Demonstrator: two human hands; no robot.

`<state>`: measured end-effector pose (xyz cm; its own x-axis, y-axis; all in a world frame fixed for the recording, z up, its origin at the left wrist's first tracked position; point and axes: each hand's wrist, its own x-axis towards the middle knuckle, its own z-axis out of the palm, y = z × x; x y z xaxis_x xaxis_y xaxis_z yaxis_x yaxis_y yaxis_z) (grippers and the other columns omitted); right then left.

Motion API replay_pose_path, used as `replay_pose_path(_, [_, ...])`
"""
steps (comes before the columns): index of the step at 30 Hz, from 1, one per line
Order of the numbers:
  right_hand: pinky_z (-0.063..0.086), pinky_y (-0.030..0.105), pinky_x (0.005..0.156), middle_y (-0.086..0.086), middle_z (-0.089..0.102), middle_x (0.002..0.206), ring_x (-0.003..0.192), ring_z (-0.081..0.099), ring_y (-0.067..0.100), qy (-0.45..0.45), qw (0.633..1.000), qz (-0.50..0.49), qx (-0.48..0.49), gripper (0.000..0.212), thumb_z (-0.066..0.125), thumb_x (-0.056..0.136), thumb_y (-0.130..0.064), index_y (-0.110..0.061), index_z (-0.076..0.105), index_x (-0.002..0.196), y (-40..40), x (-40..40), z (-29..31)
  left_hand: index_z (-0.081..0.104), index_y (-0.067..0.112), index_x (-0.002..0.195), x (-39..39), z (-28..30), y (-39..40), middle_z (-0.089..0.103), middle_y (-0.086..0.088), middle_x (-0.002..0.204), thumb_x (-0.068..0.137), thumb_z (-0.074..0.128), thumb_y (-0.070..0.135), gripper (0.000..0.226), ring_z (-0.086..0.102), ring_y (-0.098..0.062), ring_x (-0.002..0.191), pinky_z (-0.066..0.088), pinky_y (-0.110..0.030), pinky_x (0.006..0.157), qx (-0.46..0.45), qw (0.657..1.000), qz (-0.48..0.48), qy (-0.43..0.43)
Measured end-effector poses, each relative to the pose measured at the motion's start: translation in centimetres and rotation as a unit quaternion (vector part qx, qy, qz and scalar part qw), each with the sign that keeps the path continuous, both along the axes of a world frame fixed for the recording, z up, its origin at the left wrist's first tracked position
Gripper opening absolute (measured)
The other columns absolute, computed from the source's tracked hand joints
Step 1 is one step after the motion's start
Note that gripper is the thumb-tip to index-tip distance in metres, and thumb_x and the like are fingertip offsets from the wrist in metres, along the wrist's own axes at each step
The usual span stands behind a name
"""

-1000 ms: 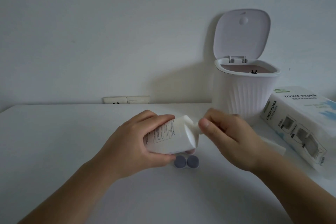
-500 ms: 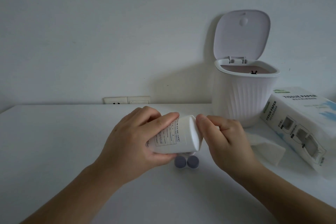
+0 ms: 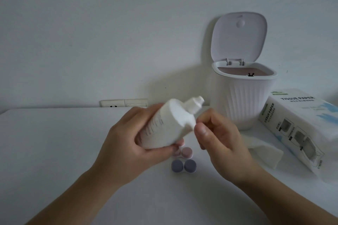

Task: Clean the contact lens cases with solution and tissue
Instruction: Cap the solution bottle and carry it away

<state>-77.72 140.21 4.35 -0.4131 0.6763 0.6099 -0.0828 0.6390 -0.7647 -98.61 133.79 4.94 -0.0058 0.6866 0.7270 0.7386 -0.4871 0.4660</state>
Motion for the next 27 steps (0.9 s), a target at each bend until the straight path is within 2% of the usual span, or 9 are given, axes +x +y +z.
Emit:
replay_pose_path(2, [0.048,0.017,0.067,-0.016,0.069,0.08,0.07,0.063,0.002,-0.025,0.999,0.021,-0.021,0.051,0.059,0.088,-0.063,-0.012,0.059,0.099,-0.1,0.1,0.0,0.057,0.049,0.125,0.0,0.1,-0.2,0.068,0.02,0.111,0.067,0.079,0.055,0.063,0.065,-0.005,0.104,0.045,-0.005,0.076,-0.007,0.998,-0.014,-0.06])
replay_pose_path(5, [0.055,0.034,0.086,-0.007,0.07,0.107,0.097,0.069,0.019,-0.103,0.994,0.03,-0.019,0.056,0.063,0.086,-0.062,-0.026,0.059,0.128,-0.4,-0.1,0.1,0.057,0.056,0.119,0.2,0.2,-0.4,0.068,0.022,0.107,0.066,0.075,0.069,0.057,0.065,-0.004,0.099,0.048,-0.007,0.073,-0.028,0.992,-0.022,-0.125])
replay_pose_path(8, [0.053,0.045,0.094,-0.006,0.067,0.125,0.11,0.066,0.024,-0.128,0.99,0.059,-0.001,0.053,0.067,0.09,-0.043,-0.031,0.053,0.14,-0.6,-0.6,0.1,0.06,0.057,0.114,0.7,0.0,-0.5,0.07,0.013,0.105,0.06,0.067,0.086,0.062,0.068,-0.013,0.096,0.056,-0.025,0.072,-0.077,0.975,-0.038,-0.206])
replay_pose_path(14, [0.053,0.047,0.1,0.002,0.064,0.134,0.123,0.062,0.026,-0.071,0.987,0.123,-0.07,0.059,0.07,0.089,-0.045,-0.026,0.048,0.141,-1.0,-1.3,-0.1,0.062,0.034,0.125,1.8,-0.3,0.1,0.069,-0.008,0.121,0.066,0.075,0.077,0.075,0.069,-0.031,0.109,0.055,-0.06,0.088,-0.173,0.93,-0.184,-0.267])
replay_pose_path(16, [0.052,0.054,0.098,0.007,0.063,0.134,0.122,0.062,0.028,-0.054,0.987,0.123,-0.089,0.068,0.073,0.087,-0.045,-0.025,0.043,0.145,-0.9,-1.3,-0.3,0.065,0.04,0.122,1.7,-0.3,0.3,0.068,-0.006,0.124,0.066,0.078,0.073,0.066,0.069,-0.026,0.112,0.059,-0.046,0.087,-0.173,0.926,-0.203,-0.268])
replay_pose_path(18, [0.058,0.051,0.082,0.008,0.065,0.126,0.105,0.068,0.029,-0.042,0.986,0.124,-0.103,0.074,0.077,0.083,-0.047,-0.028,0.04,0.145,-0.8,-1.2,-0.3,0.067,0.044,0.119,1.7,-0.2,0.2,0.069,-0.003,0.126,0.069,0.078,0.069,0.057,0.07,-0.021,0.112,0.059,-0.029,0.083,-0.167,0.926,-0.217,-0.26])
replay_pose_path(20, [0.061,0.05,0.068,0.008,0.068,0.115,0.088,0.071,0.035,-0.041,0.987,0.114,-0.104,0.072,0.08,0.081,-0.043,-0.03,0.043,0.141,-0.7,-1.0,-0.2,0.063,0.055,0.118,1.6,0.0,0.2,0.067,0.008,0.126,0.073,0.07,0.075,0.05,0.068,-0.017,0.114,0.056,-0.023,0.084,-0.148,0.947,-0.187,-0.213])
replay_pose_path(23, [0.059,0.061,0.065,0.008,0.071,0.107,0.083,0.073,0.038,-0.041,0.993,0.069,-0.083,0.065,0.083,0.081,-0.026,-0.03,0.05,0.137,-0.4,-0.7,-0.1,0.056,0.061,0.12,1.3,-0.4,0.6,0.066,0.019,0.118,0.08,0.051,0.083,0.046,0.065,-0.013,0.109,0.052,-0.019,0.082,-0.13,0.973,-0.123,-0.146])
replay_pose_path(27, [0.058,0.02,0.064,-0.011,0.074,0.1,0.085,0.075,0.008,-0.028,0.996,0.005,-0.079,0.058,0.08,0.074,-0.028,-0.028,0.057,0.127,0.6,0.2,0.2,0.058,0.05,0.132,-0.2,-1.4,1.1,0.07,0.019,0.108,0.085,0.039,0.084,0.06,0.066,-0.007,0.1,0.048,-0.014,0.083,-0.141,0.972,-0.075,-0.171])
